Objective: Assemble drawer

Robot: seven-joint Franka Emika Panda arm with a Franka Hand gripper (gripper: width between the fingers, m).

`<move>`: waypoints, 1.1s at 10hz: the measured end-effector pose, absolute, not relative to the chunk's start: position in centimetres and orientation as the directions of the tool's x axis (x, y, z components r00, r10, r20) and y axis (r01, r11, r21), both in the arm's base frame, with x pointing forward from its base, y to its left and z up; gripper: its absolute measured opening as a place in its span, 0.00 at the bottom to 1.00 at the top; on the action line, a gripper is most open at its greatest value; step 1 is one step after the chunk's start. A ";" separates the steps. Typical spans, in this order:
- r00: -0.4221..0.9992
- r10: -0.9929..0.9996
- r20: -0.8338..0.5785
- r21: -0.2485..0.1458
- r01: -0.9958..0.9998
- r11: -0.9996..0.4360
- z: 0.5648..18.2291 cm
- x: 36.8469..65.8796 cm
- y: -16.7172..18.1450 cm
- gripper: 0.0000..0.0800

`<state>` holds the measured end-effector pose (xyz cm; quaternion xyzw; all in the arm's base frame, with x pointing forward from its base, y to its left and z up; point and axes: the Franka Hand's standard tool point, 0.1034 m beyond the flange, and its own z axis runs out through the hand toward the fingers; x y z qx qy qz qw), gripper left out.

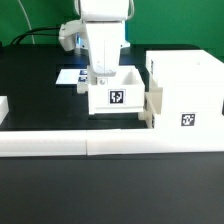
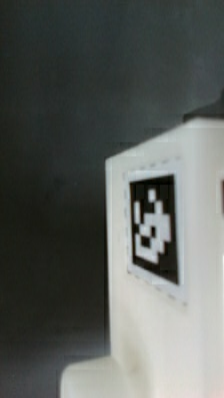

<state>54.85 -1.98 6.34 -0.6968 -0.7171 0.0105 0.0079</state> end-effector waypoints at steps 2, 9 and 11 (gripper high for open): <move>-0.031 1.000 0.000 -0.021 0.999 0.031 6.4 55.2 -1.2 0.05; -0.021 1.000 0.003 0.002 1.000 0.021 6.1 55.2 -1.1 0.05; -0.020 1.000 0.003 -0.001 1.000 0.020 5.9 55.1 -0.9 0.05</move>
Offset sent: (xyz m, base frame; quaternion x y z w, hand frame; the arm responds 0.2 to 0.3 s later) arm 0.0105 0.0186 0.0019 -0.0076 0.0193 0.0024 0.9998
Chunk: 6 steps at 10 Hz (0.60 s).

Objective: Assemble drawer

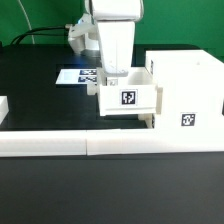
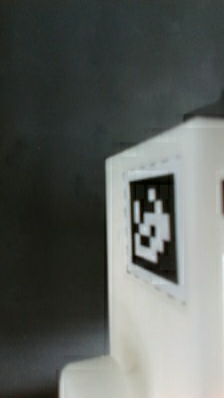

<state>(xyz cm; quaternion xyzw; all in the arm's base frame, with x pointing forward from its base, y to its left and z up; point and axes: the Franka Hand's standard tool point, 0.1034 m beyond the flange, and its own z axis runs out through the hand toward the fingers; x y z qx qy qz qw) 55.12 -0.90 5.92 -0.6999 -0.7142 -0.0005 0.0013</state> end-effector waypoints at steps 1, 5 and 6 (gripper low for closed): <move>-0.018 1.000 0.003 -0.001 1.000 0.018 5.9 55.1 -0.9 0.05; -0.001 1.000 0.002 0.000 1.000 0.001 5.9 55.2 -0.8 0.05; 0.001 1.000 0.002 -0.001 1.000 -0.001 5.9 55.2 -0.8 0.05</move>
Offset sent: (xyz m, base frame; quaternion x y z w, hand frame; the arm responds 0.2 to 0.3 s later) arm 0.0037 0.0042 0.0038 -0.0018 -0.0011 0.0011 1.0000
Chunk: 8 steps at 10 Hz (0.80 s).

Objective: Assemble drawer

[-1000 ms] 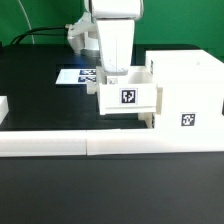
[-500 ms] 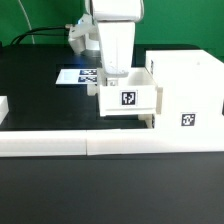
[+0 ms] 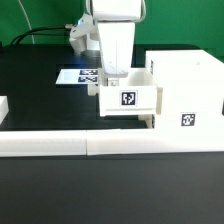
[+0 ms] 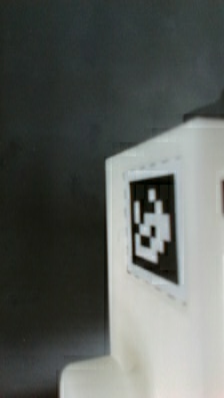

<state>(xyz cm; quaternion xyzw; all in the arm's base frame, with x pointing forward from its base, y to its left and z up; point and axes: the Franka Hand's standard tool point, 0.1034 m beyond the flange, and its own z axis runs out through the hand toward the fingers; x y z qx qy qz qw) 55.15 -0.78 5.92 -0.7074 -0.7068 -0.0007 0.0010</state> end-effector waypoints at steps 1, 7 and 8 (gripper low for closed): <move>0.002 1.000 0.002 -0.001 1.000 -0.002 5.9 55.1 -0.8 0.05; -0.014 1.000 -0.002 -0.007 1.000 0.014 5.9 55.1 -0.3 0.05; -0.014 1.000 -0.002 -0.011 1.000 0.014 5.8 55.0 -0.4 0.05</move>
Offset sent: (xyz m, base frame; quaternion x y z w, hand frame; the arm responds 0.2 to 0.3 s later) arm 0.0000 0.0000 0.0000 0.0000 0.0000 0.0000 1.0000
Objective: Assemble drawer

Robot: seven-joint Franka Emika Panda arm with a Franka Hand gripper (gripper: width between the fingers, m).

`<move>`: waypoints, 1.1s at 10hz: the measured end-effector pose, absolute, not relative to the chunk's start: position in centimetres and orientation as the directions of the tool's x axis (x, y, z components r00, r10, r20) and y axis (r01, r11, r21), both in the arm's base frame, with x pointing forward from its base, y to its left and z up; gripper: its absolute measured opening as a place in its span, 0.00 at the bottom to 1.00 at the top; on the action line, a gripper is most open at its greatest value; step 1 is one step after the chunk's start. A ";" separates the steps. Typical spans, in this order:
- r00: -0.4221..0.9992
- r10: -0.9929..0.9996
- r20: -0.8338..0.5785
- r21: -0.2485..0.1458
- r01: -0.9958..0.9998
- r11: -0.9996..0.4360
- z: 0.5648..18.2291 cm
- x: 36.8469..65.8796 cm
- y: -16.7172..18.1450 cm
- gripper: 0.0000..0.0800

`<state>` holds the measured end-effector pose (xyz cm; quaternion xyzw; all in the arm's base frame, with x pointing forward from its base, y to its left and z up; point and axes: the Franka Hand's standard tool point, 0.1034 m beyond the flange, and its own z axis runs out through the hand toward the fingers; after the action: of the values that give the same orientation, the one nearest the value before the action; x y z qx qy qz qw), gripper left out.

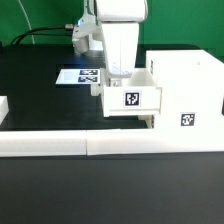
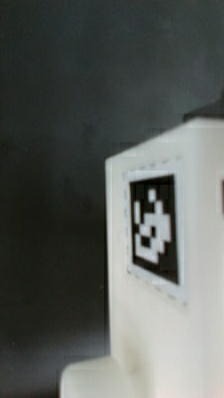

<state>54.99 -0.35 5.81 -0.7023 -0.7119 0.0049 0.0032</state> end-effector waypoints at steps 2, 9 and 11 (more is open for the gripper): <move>-0.012 1.000 -0.002 -0.012 1.000 0.012 5.8 54.9 -0.4 0.05; -0.014 1.000 -0.004 -0.015 1.000 0.014 5.6 54.9 0.1 0.05; 0.000 1.000 -0.001 -0.010 1.000 0.000 5.6 54.9 -0.4 0.05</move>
Offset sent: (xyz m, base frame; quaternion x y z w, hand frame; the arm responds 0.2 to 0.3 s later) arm 0.0000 0.0000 0.0000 0.0000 0.0000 0.0000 1.0000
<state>54.93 -0.37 5.63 -0.7070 -0.7072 0.0037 0.0031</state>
